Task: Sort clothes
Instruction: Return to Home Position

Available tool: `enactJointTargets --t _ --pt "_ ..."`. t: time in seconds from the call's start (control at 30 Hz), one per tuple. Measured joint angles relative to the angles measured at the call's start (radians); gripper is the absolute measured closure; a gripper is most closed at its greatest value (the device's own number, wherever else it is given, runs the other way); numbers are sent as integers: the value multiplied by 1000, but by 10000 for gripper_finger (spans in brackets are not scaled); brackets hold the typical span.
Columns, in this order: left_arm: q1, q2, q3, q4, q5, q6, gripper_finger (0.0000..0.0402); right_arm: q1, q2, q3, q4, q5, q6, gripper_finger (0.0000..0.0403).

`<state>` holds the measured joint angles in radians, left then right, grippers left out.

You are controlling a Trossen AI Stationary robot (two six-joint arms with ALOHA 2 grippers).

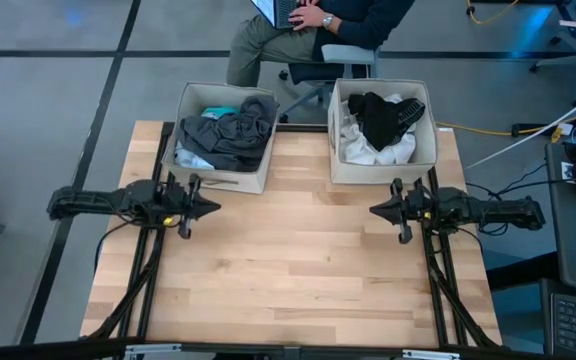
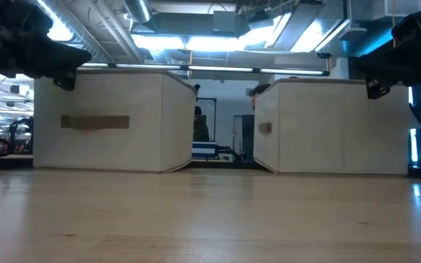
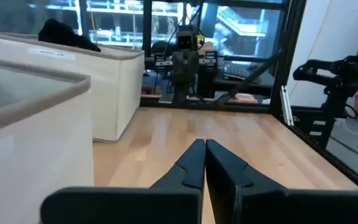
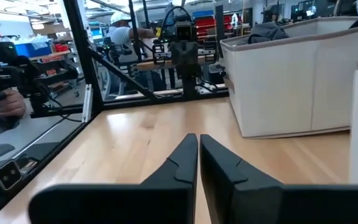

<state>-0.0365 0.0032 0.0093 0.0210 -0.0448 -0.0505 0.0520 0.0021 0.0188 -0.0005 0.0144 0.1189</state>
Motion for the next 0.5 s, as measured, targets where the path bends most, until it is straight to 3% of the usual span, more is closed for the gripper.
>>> enactJointTargets --t 0.5 --pt "19 4 0 -4 -3 24 397 0 9 -10 13 -7 -27 381"
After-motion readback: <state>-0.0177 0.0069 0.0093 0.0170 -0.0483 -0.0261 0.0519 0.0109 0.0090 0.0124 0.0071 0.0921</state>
